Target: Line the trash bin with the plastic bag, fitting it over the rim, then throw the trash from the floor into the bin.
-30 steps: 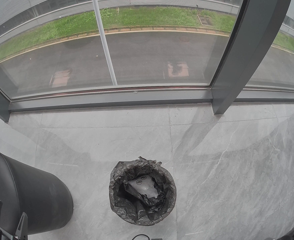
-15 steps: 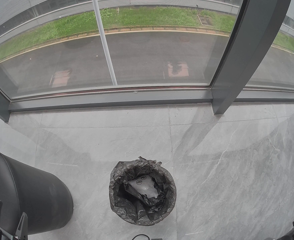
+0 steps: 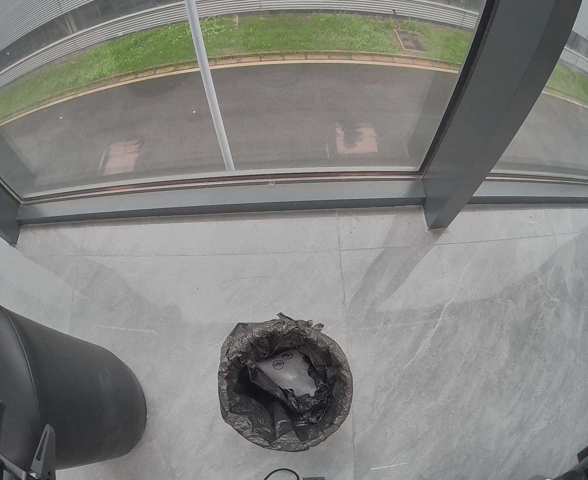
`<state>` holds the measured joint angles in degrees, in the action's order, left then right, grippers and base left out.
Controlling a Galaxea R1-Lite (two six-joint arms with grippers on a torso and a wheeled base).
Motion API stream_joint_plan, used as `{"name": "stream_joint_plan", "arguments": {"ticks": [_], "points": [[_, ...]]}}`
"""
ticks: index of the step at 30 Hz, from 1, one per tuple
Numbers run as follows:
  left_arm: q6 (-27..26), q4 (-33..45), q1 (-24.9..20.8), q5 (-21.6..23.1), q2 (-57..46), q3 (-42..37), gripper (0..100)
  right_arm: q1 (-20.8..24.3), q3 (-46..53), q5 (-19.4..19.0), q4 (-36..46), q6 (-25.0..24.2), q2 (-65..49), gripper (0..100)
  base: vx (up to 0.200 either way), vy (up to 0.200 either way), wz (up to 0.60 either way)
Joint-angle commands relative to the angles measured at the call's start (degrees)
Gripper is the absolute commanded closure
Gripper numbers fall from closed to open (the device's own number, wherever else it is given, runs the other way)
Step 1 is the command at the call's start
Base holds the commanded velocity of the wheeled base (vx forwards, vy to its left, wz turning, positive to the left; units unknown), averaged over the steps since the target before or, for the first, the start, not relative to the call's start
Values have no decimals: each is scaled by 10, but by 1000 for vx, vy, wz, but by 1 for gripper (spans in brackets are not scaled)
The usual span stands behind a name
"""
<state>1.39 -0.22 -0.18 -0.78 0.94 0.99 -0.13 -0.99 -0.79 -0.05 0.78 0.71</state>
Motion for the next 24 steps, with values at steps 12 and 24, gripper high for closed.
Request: {"name": "stream_joint_plan", "arguments": {"ticks": [12,24], "points": [[0,0,0,0,-9,-10,0,0,9,-11,0,19,-6,100,0,0,0],[0,0,0,0,-9,-10,0,0,10,-9,0,3,-6,100,0,0,0]]}}
